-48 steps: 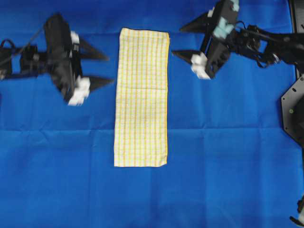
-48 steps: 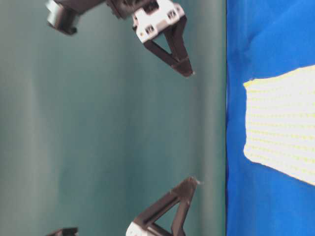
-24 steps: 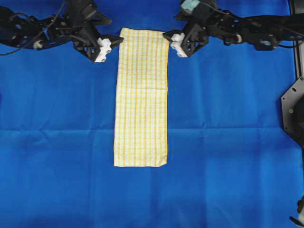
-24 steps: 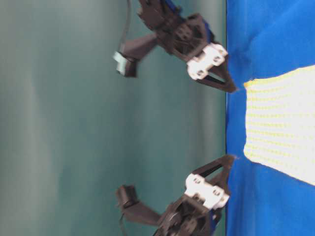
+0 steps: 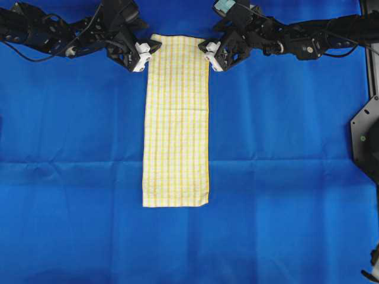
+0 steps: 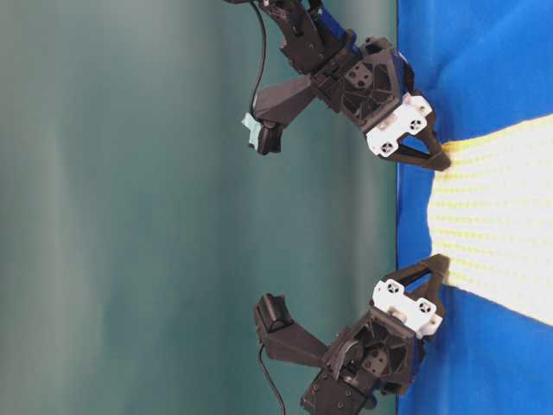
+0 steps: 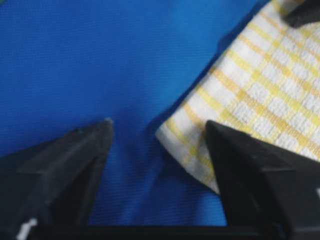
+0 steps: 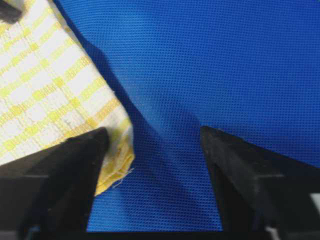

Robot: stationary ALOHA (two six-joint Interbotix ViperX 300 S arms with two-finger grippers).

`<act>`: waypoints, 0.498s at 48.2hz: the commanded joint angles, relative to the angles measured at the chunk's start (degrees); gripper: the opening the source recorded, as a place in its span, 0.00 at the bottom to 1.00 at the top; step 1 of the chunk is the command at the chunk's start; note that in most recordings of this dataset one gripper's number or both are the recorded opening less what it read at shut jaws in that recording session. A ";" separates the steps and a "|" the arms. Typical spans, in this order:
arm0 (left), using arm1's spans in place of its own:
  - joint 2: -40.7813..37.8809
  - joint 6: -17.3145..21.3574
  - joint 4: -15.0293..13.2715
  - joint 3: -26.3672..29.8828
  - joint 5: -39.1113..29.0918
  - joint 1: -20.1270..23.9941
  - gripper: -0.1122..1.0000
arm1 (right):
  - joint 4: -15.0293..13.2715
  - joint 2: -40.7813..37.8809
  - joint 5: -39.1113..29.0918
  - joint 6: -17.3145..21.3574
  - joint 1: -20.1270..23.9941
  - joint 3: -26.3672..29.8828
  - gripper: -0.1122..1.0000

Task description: Fold the yellow towel.

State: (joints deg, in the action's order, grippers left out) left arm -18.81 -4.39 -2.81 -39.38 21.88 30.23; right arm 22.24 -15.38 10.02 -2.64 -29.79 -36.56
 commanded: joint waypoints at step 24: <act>-0.18 2.11 0.18 -0.70 -0.44 -0.53 0.14 | 0.18 1.14 0.00 -0.09 1.49 0.35 0.16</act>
State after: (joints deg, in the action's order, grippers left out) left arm -19.51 -2.55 -2.72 -39.38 21.97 29.71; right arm 22.32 -15.38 9.76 -2.64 -28.21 -36.65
